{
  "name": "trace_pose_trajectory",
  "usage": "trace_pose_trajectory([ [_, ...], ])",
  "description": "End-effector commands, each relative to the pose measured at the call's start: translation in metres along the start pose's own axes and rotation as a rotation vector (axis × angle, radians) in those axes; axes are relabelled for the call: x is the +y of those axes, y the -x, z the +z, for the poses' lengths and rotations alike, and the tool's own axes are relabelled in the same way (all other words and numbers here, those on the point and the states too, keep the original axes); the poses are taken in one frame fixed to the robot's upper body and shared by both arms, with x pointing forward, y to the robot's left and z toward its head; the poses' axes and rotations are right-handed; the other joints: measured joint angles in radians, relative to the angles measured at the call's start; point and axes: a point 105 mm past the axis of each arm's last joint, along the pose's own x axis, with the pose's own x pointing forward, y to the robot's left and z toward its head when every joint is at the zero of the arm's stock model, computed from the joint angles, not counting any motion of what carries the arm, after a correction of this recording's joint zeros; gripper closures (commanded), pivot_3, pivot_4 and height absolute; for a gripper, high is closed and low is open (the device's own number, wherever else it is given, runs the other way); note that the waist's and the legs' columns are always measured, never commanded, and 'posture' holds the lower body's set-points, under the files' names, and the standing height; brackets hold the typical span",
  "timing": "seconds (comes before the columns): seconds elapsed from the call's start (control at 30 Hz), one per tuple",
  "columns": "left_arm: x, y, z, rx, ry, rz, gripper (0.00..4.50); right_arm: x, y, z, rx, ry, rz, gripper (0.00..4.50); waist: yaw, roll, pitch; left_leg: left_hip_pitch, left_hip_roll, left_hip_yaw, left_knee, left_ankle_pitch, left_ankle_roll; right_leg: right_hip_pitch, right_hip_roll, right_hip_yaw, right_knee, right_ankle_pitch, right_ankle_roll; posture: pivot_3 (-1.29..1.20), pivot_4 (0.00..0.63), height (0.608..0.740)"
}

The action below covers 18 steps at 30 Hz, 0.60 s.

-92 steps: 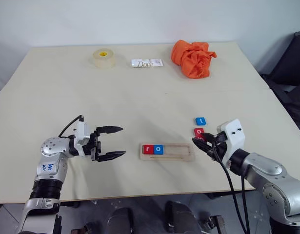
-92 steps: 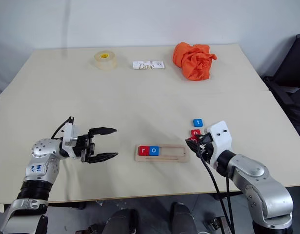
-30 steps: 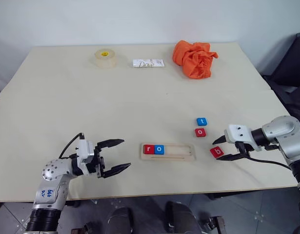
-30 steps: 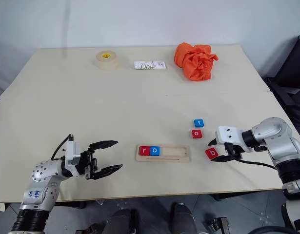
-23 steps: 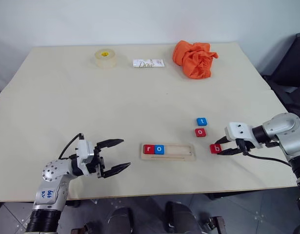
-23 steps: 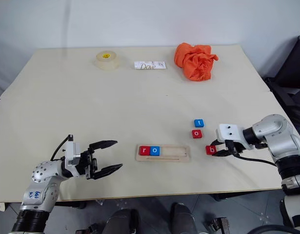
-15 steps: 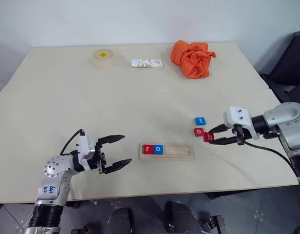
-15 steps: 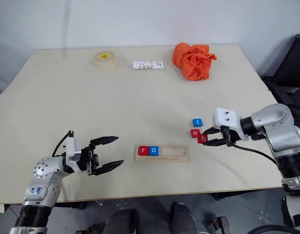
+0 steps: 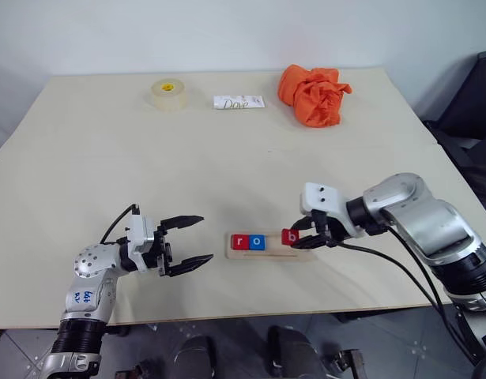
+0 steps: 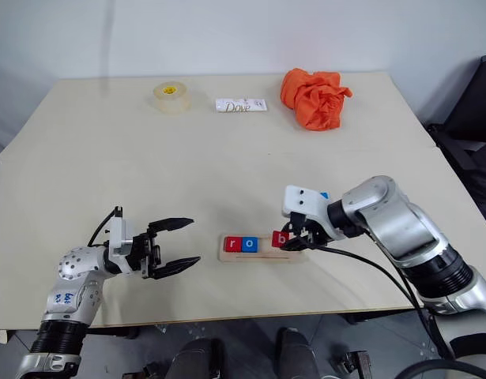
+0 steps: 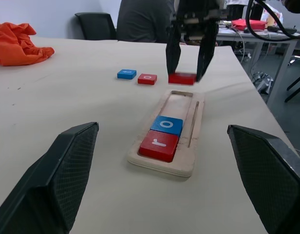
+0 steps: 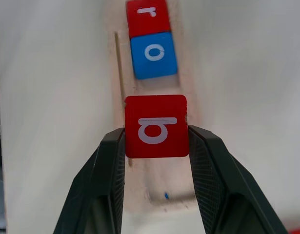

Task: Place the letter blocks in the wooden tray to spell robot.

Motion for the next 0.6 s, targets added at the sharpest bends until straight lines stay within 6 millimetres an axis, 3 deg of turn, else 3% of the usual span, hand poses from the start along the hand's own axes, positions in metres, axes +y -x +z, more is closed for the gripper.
trace_pose_trajectory([
  [0.03, -0.004, 0.002, 0.006, -0.007, -0.035, 0.004, 0.00, 0.000, -0.005, 0.006, 0.031, 0.054, -0.022, 3.04, 0.000, 0.000, 0.000, 0.000, 0.000, 0.000, 0.000, 0.000, 0.000, 0.000, 0.000, 0.000, 0.000, 0.000, 0.000, 0.00, 0.150, 0.740],
  [0.6, -0.011, 0.007, 0.005, -0.005, -0.028, 0.038, 0.00, -0.002, -0.031, 0.013, 0.082, 0.125, -0.019, 3.04, -0.001, 0.000, 0.000, 0.000, 0.000, 0.000, 0.000, 0.000, 0.000, 0.000, 0.000, 0.000, 0.000, 0.000, 0.000, 0.00, 0.150, 0.740],
])
